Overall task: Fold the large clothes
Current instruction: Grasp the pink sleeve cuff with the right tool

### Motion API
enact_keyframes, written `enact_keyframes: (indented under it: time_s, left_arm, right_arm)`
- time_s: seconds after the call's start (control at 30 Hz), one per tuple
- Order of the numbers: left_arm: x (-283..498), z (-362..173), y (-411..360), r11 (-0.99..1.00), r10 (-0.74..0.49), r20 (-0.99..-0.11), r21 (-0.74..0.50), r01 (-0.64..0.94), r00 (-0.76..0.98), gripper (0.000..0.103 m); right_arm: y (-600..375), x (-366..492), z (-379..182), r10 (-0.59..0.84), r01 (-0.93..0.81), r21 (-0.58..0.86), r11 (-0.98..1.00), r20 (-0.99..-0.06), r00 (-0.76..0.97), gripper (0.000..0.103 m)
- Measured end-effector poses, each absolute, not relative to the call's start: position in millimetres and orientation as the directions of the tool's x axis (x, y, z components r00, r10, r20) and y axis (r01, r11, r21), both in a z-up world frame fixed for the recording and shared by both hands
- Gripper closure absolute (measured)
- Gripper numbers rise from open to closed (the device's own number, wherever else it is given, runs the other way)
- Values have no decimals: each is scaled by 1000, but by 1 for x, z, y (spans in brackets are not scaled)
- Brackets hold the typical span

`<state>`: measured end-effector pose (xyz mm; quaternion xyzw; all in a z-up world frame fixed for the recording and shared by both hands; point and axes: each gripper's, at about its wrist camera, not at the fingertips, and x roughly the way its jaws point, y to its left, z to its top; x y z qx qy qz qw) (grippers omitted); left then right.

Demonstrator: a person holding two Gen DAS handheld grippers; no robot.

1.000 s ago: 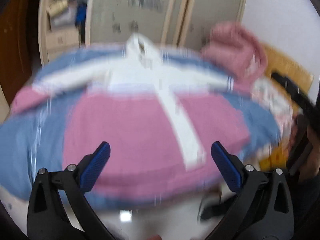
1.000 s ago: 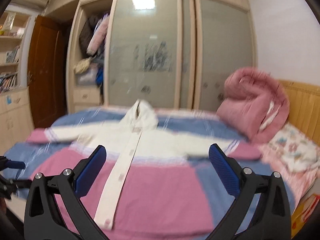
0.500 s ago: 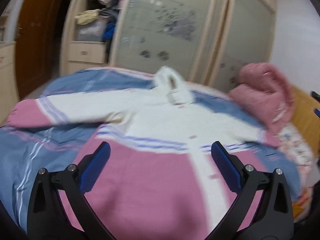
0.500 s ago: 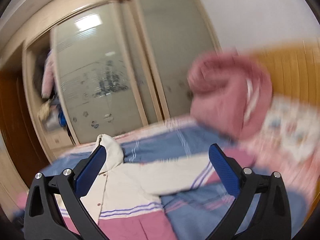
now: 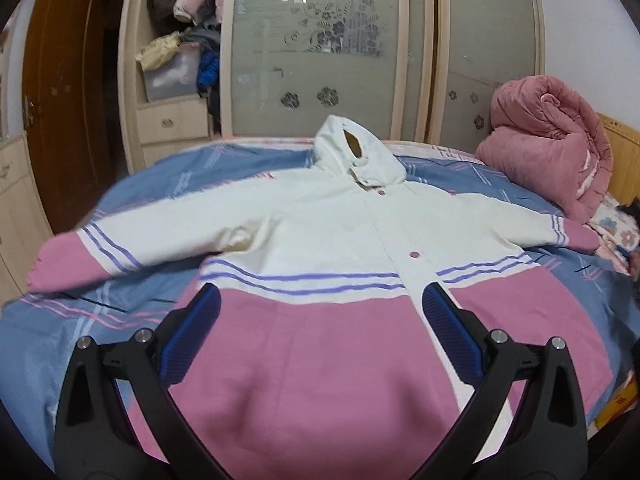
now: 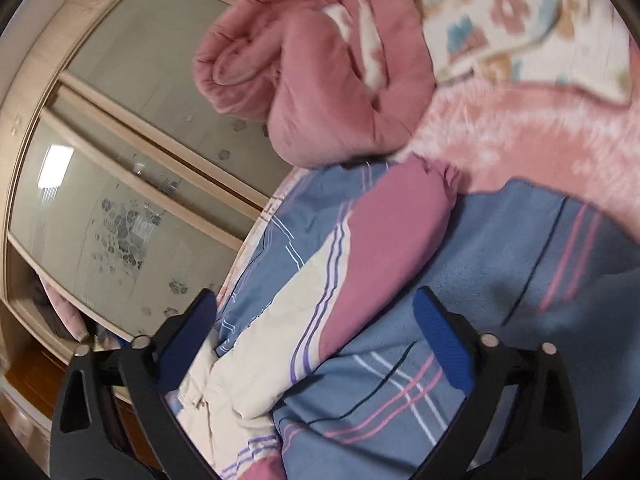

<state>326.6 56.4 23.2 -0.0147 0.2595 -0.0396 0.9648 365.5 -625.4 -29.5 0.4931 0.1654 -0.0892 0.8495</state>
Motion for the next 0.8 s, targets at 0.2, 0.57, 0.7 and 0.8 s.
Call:
enact_keyframes:
  time_s: [0.2,0.57,0.7,0.8]
  left_arm:
    - [341,10,46,995,-104,-533,-51,92,840,2]
    - [367,-8,36,993,-121,-583,-71,99,803,2]
    - [368,-9,39,993,-116,-586,-74,89,802,2]
    - [365,-7,43,994,-107,-580,-73,79,808,2]
  right_arm:
    - [-632,409,-57,17,403,761,509,-477,879,18]
    - [-648,454,-102,20,528,751,397,-582,813,40]
    - [-648,467,-93,-2,513,775,368,-551,834,87]
    - [-627,481,-47,-91,471,747,468,-490,867,93]
